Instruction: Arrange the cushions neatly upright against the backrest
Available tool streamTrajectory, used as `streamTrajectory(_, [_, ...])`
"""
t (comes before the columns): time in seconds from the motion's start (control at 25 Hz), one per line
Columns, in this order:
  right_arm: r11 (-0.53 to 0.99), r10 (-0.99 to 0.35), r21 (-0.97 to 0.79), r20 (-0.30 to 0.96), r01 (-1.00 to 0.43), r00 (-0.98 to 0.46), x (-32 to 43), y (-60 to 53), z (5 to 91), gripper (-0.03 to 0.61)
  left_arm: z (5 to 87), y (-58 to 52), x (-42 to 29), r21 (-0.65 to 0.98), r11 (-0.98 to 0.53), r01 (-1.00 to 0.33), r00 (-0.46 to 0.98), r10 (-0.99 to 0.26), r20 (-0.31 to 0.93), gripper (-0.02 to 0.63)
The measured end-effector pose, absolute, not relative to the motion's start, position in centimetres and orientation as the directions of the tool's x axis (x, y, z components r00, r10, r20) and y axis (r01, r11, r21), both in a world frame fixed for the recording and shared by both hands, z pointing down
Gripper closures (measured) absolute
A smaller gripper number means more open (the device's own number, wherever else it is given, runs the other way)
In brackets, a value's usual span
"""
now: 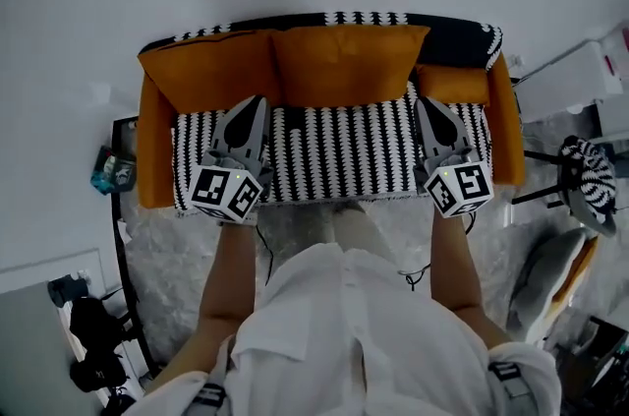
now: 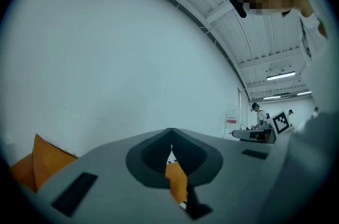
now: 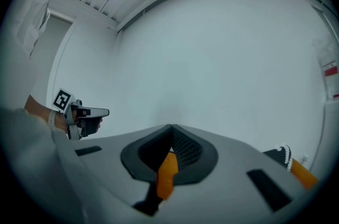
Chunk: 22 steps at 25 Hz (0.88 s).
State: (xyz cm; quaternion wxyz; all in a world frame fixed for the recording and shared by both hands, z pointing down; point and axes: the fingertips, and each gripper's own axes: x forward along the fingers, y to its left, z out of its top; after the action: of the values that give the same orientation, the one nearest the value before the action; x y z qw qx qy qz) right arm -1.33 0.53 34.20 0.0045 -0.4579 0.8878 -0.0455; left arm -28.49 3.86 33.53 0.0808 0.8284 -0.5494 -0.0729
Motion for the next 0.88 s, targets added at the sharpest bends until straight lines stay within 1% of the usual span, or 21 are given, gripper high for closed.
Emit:
streamTrajectory(0.16, [0.566,-0.822,-0.094,0.01,-0.819,-0.569,-2.4,6.8,33.8,0.571,33.0,10.5,-30.5,0.189,-0.376,-0.907,0.374,-0.926,-0.044,0.598])
streamTrajectory(0.48, [0.553,-0.832,-0.071,0.009,-0.83,-0.555,-3.4,18.7,31.9,0.571,32.2,22.9,-33.3,0.164,-0.347,-0.923,0.351,-0.936,-0.004,0.598])
streamTrajectory(0.88, [0.585,-0.811,-0.026,0.001,-0.811,-0.585,-3.2,26.1,29.9,0.571,30.2,31.2,-33.3,0.116,-0.32,-0.94,0.319,-0.947,-0.025,0.598])
